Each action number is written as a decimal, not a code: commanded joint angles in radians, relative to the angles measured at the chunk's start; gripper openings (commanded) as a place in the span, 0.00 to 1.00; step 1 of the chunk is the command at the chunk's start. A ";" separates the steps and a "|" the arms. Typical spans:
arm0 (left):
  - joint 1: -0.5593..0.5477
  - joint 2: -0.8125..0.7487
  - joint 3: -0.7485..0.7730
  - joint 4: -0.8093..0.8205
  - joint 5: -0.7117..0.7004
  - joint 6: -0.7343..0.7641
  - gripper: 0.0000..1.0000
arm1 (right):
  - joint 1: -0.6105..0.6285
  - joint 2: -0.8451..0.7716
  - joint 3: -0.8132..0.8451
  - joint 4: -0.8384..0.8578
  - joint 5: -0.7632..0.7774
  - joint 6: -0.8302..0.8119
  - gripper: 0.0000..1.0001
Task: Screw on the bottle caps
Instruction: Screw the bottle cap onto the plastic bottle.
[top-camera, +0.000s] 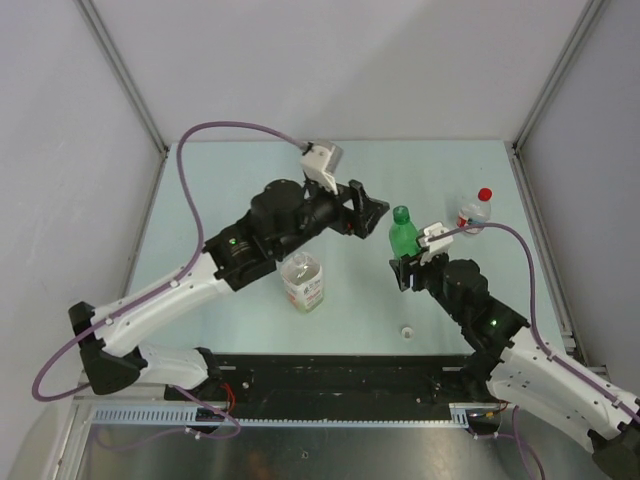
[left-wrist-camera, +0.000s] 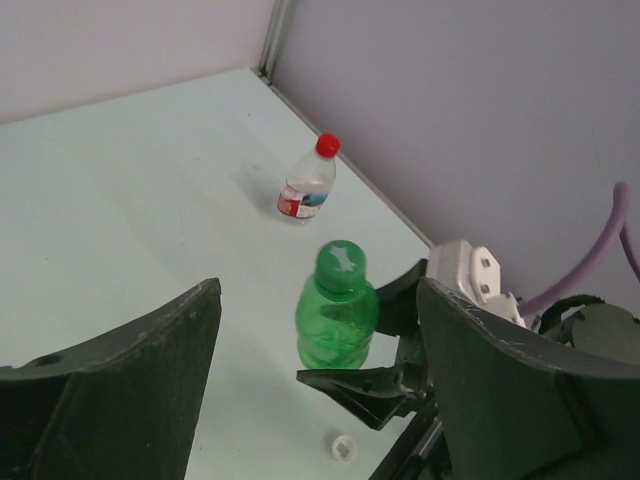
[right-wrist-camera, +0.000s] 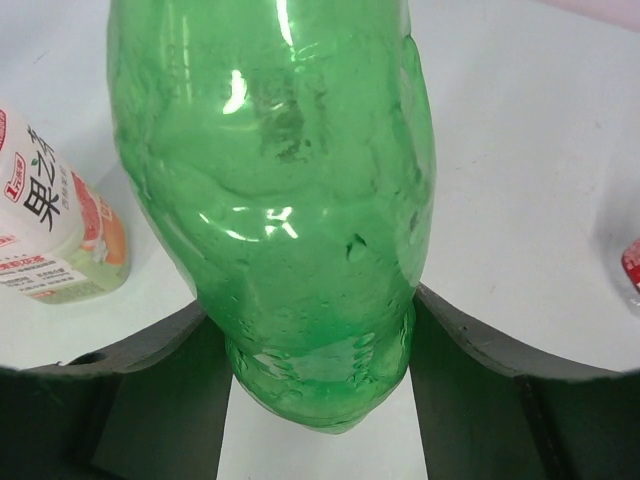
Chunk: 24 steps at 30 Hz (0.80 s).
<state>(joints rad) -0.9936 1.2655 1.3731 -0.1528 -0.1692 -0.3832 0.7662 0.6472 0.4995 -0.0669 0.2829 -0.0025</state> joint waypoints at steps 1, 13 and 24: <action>-0.036 0.041 0.089 -0.057 -0.086 0.016 0.80 | -0.029 0.019 0.041 0.056 -0.114 0.035 0.00; -0.037 0.135 0.107 -0.075 -0.048 -0.041 0.71 | -0.031 0.073 0.042 0.111 -0.203 0.006 0.00; -0.038 0.162 0.115 -0.082 -0.032 -0.038 0.59 | -0.030 0.070 0.042 0.116 -0.229 0.006 0.00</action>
<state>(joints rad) -1.0313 1.4250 1.4376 -0.2504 -0.2024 -0.4046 0.7391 0.7231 0.4995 -0.0071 0.0719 0.0074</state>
